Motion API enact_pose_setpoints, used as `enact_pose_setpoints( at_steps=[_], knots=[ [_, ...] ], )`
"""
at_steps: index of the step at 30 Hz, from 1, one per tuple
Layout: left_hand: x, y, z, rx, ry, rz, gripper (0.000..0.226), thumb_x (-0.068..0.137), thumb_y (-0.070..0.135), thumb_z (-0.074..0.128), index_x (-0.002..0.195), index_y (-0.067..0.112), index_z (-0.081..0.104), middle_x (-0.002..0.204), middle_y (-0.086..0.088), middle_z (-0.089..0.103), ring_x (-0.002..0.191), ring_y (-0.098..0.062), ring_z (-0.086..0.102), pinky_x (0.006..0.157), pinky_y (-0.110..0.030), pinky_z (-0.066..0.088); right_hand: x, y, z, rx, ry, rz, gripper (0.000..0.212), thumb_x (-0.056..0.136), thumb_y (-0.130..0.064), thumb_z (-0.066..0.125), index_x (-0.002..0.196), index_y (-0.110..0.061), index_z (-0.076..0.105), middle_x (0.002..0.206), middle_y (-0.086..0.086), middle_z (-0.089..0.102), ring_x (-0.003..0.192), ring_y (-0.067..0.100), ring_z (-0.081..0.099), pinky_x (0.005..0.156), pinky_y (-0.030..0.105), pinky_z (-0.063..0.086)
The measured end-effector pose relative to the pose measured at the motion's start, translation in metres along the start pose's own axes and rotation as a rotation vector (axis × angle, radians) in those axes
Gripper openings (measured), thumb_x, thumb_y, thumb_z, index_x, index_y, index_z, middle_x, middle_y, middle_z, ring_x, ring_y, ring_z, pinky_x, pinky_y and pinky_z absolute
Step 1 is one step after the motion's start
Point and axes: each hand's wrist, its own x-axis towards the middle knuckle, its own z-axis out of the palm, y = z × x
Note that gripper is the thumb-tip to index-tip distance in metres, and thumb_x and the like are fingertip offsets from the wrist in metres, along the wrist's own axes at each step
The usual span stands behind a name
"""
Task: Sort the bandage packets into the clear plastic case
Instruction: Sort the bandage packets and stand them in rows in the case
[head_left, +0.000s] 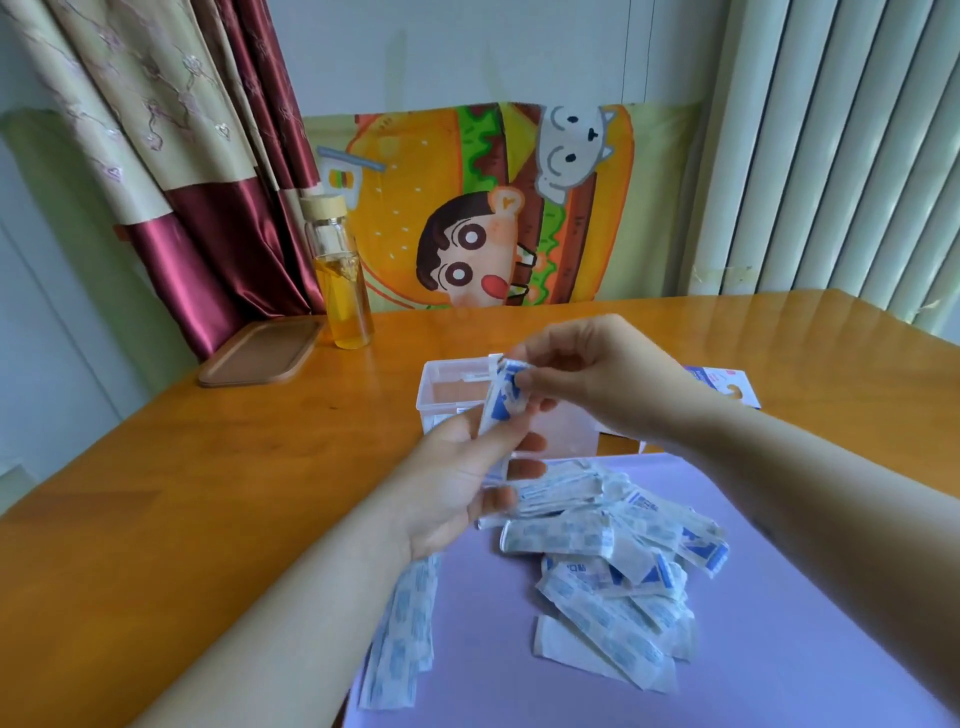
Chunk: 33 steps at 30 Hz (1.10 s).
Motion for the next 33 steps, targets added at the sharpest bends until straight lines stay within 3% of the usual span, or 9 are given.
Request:
enact_pose_setpoints(
  at_steps=[4, 9, 14, 17, 19, 23, 26, 29, 33],
  knots=[
    [0.033, 0.015, -0.016, 0.158, 0.133, 0.226, 0.02, 0.097, 0.031, 0.046, 0.107, 0.019, 0.058, 0.077, 0.004, 0.056, 0.057, -0.005, 0.051, 0.047, -0.016, 0.039, 0.034, 0.0, -0.001, 0.144, 0.142, 0.021, 0.007, 0.087, -0.005, 0.064, 0.09, -0.009, 0.069, 0.08, 0.008, 0.069, 0.065, 0.009, 0.059, 0.064, 0.02, 0.054],
    [0.073, 0.03, -0.027, 0.435, 0.158, 0.423, 0.017, 0.1, 0.026, 0.041, 0.114, 0.022, 0.051, 0.073, 0.004, 0.053, 0.051, -0.004, 0.045, 0.047, -0.017, 0.039, 0.07, 0.017, 0.005, 0.518, 0.12, 0.298, 0.006, 0.085, -0.001, 0.063, 0.091, -0.002, 0.065, 0.077, 0.007, 0.063, 0.064, 0.01, 0.055, 0.059, 0.017, 0.047],
    [0.11, 0.037, -0.032, 0.642, 0.103, 0.33, 0.02, 0.102, 0.027, 0.036, 0.115, 0.019, 0.049, 0.078, 0.005, 0.058, 0.057, -0.003, 0.054, 0.059, -0.023, 0.05, 0.089, 0.043, 0.011, 0.602, 0.175, 0.412, 0.007, 0.09, -0.004, 0.058, 0.085, -0.006, 0.063, 0.076, 0.008, 0.063, 0.062, 0.012, 0.054, 0.054, 0.017, 0.044],
    [0.124, 0.036, -0.04, 0.941, 0.055, 0.205, 0.028, 0.1, 0.033, 0.039, 0.122, 0.018, 0.049, 0.102, -0.001, 0.066, 0.084, -0.014, 0.064, 0.077, -0.033, 0.052, 0.103, 0.06, 0.007, 0.415, 0.212, 0.5, 0.002, 0.089, -0.006, 0.061, 0.089, -0.006, 0.063, 0.084, 0.009, 0.065, 0.067, 0.011, 0.056, 0.058, 0.019, 0.048],
    [0.133, 0.034, -0.047, 1.234, 0.117, 0.183, 0.028, 0.098, 0.024, 0.044, 0.124, 0.019, 0.054, 0.12, -0.003, 0.062, 0.102, -0.017, 0.059, 0.081, -0.028, 0.045, 0.11, 0.075, 0.006, 0.125, 0.187, 0.609, 0.008, 0.088, -0.01, 0.063, 0.095, -0.005, 0.062, 0.084, 0.009, 0.064, 0.067, 0.012, 0.057, 0.057, 0.02, 0.051],
    [0.145, 0.03, -0.053, 1.498, -0.012, 0.071, 0.041, 0.088, -0.006, 0.044, 0.088, 0.028, 0.066, 0.106, 0.005, 0.062, 0.093, -0.015, 0.057, 0.076, -0.025, 0.047, 0.123, 0.1, 0.017, -0.167, -0.056, 0.769, 0.02, 0.08, -0.005, 0.069, 0.099, -0.002, 0.064, 0.09, 0.011, 0.068, 0.073, 0.017, 0.064, 0.075, 0.027, 0.057],
    [0.153, 0.026, -0.051, 1.648, -0.146, -0.058, 0.046, 0.086, -0.012, 0.043, 0.105, 0.02, 0.07, 0.116, 0.001, 0.063, 0.102, -0.022, 0.058, 0.082, -0.029, 0.051, 0.131, 0.11, 0.028, -0.261, -0.182, 0.795, 0.029, 0.075, -0.007, 0.074, 0.102, -0.004, 0.064, 0.106, 0.013, 0.068, 0.097, 0.023, 0.067, 0.09, 0.035, 0.054],
    [0.158, 0.024, -0.051, 1.714, -0.193, -0.114, 0.043, 0.089, -0.009, 0.043, 0.115, 0.016, 0.067, 0.121, -0.003, 0.062, 0.104, -0.024, 0.059, 0.083, -0.029, 0.05, 0.134, 0.113, 0.036, -0.406, -0.259, 0.761, 0.046, 0.079, -0.018, 0.073, 0.119, -0.004, 0.055, 0.121, 0.012, 0.061, 0.111, 0.027, 0.059, 0.099, 0.038, 0.047],
    [0.165, 0.024, -0.051, 1.755, -0.241, -0.166, 0.041, 0.089, -0.006, 0.045, 0.116, 0.017, 0.067, 0.117, -0.003, 0.063, 0.101, -0.023, 0.059, 0.077, -0.027, 0.049, 0.134, 0.116, 0.037, -0.497, -0.333, 0.73, 0.044, 0.087, -0.019, 0.065, 0.126, -0.003, 0.051, 0.127, 0.011, 0.056, 0.103, 0.021, 0.054, 0.093, 0.028, 0.045]
  ],
)
